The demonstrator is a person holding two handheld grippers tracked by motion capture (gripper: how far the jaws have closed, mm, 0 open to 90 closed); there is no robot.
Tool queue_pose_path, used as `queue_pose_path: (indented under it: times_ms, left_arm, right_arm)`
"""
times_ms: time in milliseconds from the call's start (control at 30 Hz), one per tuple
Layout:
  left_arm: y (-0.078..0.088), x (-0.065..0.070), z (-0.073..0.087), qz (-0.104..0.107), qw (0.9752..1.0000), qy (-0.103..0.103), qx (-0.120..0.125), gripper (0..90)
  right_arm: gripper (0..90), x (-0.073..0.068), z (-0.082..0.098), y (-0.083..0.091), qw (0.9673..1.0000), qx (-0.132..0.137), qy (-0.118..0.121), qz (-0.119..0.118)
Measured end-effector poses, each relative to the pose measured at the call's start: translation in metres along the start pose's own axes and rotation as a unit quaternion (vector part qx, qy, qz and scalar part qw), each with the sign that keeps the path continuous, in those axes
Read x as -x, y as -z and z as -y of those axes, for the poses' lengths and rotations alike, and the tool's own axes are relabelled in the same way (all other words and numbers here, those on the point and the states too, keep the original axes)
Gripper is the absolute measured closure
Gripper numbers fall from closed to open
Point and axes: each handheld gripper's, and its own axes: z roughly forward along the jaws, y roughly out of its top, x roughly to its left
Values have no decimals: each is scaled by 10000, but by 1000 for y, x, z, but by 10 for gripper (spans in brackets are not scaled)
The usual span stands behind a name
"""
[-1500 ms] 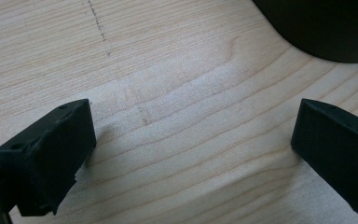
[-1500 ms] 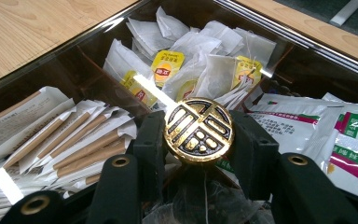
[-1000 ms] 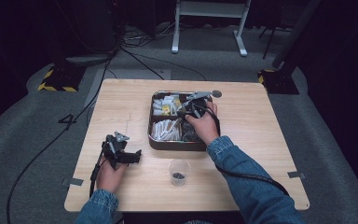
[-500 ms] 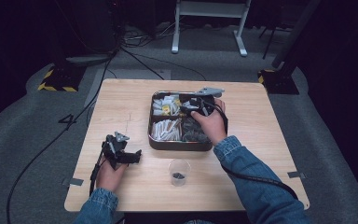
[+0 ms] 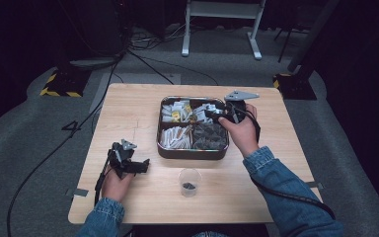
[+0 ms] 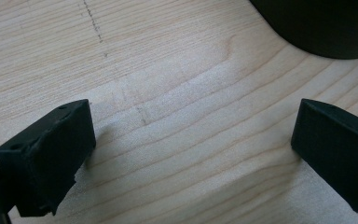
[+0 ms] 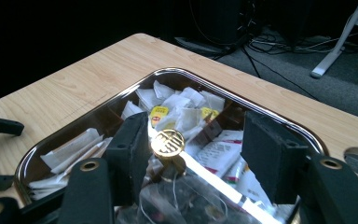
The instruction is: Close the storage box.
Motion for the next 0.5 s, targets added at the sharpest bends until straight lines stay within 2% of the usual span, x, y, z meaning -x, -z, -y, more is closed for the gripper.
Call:
queue_pose_path:
  times_ms: [167,400,500]
  left_arm:
    - [0,0,1,3,10000,16,7,0]
    - [0,0,1,3,10000,5,9,0]
    - [1,0,1,23,10000,-22,8,0]
  right_arm:
    - [420,10,8,19,10000,16,50,63]
    - [413,29,21,47,9997,6,-126,223]
    - [410,38,25,59,9995,-26,-112,310]
